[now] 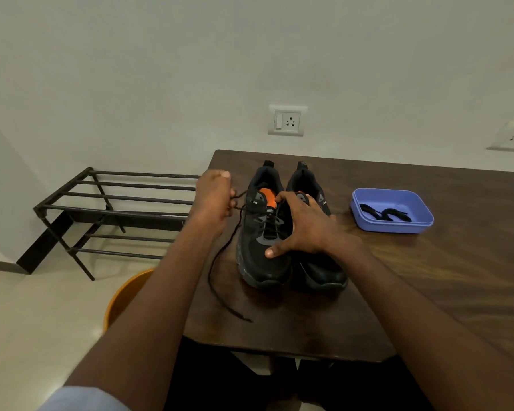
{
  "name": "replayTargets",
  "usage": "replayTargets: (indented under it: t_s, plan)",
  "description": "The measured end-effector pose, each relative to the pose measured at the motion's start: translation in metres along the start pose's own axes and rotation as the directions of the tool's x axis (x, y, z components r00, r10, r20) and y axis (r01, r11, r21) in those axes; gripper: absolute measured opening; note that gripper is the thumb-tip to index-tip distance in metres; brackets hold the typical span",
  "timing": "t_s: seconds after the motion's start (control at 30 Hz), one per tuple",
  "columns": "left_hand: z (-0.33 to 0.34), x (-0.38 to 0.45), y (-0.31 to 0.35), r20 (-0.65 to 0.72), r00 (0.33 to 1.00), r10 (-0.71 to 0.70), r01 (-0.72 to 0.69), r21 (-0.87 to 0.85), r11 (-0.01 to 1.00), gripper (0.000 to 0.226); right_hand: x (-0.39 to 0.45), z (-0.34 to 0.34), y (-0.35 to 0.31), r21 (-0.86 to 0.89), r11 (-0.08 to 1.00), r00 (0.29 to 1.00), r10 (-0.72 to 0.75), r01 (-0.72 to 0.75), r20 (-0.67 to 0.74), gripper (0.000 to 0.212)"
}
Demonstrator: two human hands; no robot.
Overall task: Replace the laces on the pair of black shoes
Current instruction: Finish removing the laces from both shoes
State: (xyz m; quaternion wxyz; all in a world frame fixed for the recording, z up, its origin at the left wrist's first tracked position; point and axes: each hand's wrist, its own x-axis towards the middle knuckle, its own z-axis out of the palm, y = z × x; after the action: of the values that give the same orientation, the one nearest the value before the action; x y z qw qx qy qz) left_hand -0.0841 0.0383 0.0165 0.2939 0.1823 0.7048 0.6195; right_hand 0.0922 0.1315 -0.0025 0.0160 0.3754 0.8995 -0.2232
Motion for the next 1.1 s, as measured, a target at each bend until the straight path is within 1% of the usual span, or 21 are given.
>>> replayTargets:
  t_s: [0.03, 0.07, 0.1, 0.17, 0.23, 0.33, 0.37, 0.43, 0.47, 0.53, 0.6, 0.67, 0.7, 0.77, 0.87, 0.93, 0.97, 1.0, 1.03, 1.07, 1.1]
  plan:
    - [0.004, -0.001, -0.005, 0.027, 0.986, 0.167, -0.168, 0.268, 0.949, 0.018, 0.000, 0.000, 0.000, -0.001, 1.000, 1.000, 0.000, 0.000, -0.001, 0.123]
    - [0.008, -0.003, -0.010, 0.120, 0.950, 0.287, -0.309, 0.457, 0.834, 0.015, 0.000, 0.001, 0.000, -0.001, 1.000, 1.000, -0.002, 0.002, -0.005, 0.123]
    - [0.013, -0.005, -0.014, 0.232, 0.916, 0.327, -0.400, 0.568, 0.719, 0.011, 0.000, 0.001, 0.000, -0.003, 1.000, 1.000, -0.001, 0.001, -0.007, 0.124]
    - [0.022, -0.007, -0.023, 0.374, 0.869, 0.325, -0.496, 0.651, 0.574, 0.008, 0.001, 0.001, 0.000, -0.007, 1.000, 1.000, 0.005, -0.005, -0.005, 0.126]
    - [0.025, -0.005, -0.027, 0.405, 0.842, 0.357, -0.538, 0.687, 0.489, 0.017, 0.002, 0.002, 0.001, -0.017, 1.000, 1.000, 0.001, -0.001, -0.006, 0.126]
    - [0.024, -0.004, -0.028, 0.458, 0.797, 0.394, -0.594, 0.714, 0.372, 0.015, 0.002, 0.002, 0.001, -0.020, 1.000, 1.000, -0.002, 0.002, -0.003, 0.126]
    - [0.024, -0.004, -0.029, 0.483, 0.785, 0.387, -0.605, 0.733, 0.310, 0.019, 0.001, 0.002, 0.000, -0.018, 1.000, 1.000, 0.001, -0.001, 0.000, 0.127]
    - [0.024, -0.008, -0.026, 0.504, 0.779, 0.374, -0.600, 0.772, 0.211, 0.025, 0.001, 0.001, 0.000, -0.017, 1.000, 1.000, 0.005, -0.005, 0.005, 0.128]
    - [0.024, -0.009, -0.025, 0.498, 0.778, 0.383, -0.596, 0.778, 0.198, 0.022, 0.001, 0.001, -0.001, -0.014, 1.000, 1.000, 0.003, -0.003, 0.009, 0.129]
    - [0.026, -0.009, -0.026, 0.469, 0.787, 0.401, -0.584, 0.776, 0.237, 0.013, 0.003, 0.003, 0.000, -0.009, 1.000, 1.000, -0.008, 0.008, 0.009, 0.129]
    - [0.028, -0.009, -0.028, 0.378, 0.831, 0.409, -0.540, 0.728, 0.423, 0.010, 0.003, 0.003, 0.001, -0.011, 1.000, 1.000, -0.008, 0.008, 0.003, 0.129]
    - [0.026, -0.009, -0.024, 0.210, 0.899, 0.383, -0.422, 0.642, 0.640, 0.014, 0.003, 0.001, 0.001, -0.008, 1.000, 1.000, -0.002, 0.002, 0.004, 0.127]
    - [0.024, -0.008, -0.022, 0.137, 0.924, 0.357, -0.365, 0.590, 0.720, 0.014, 0.003, 0.001, 0.001, -0.007, 1.000, 1.000, -0.001, 0.001, 0.004, 0.126]
    - [0.021, -0.008, -0.018, 0.073, 0.965, 0.251, -0.255, 0.481, 0.839, 0.015, 0.002, 0.000, -0.001, -0.004, 1.000, 1.000, 0.003, -0.003, 0.006, 0.126]
    - [0.021, -0.008, -0.016, 0.030, 1.000, 0.006, -0.014, 0.264, 0.964, 0.017, 0.002, 0.000, -0.001, 0.003, 1.000, 1.000, 0.006, -0.006, 0.009, 0.126]
    - [0.017, -0.011, -0.010, 0.051, 0.983, -0.178, 0.177, 0.016, 0.984, 0.022, 0.003, 0.000, 0.002, 0.014, 1.000, 1.000, 0.007, -0.007, 0.004, 0.126]
    - [0.014, -0.011, -0.008, 0.061, 0.975, -0.214, 0.217, -0.050, 0.975, 0.025, 0.003, -0.001, 0.003, 0.017, 1.000, 1.000, 0.008, -0.008, 0.001, 0.125]
    - [0.009, -0.010, -0.005, 0.052, 0.979, -0.197, 0.197, 0.000, 0.980, 0.026, 0.003, -0.002, 0.003, 0.015, 1.000, 1.000, 0.007, -0.007, 0.002, 0.124]
    - [0.003, -0.008, -0.003, 0.038, 0.991, -0.132, 0.126, 0.136, 0.983, 0.026, 0.002, -0.002, 0.002, 0.005, 1.000, 1.000, 0.001, -0.001, 0.010, 0.123]
    - [-0.003, -0.008, -0.002, 0.040, 0.998, -0.041, 0.026, 0.323, 0.946, 0.028, 0.002, -0.002, 0.001, -0.010, 1.000, 1.000, -0.006, 0.006, 0.024, 0.122]
    - [-0.008, -0.008, -0.001, 0.070, 0.997, 0.028, -0.059, 0.481, 0.875, 0.030, 0.002, -0.001, -0.002, -0.026, 1.000, 0.999, -0.010, 0.011, 0.032, 0.120]
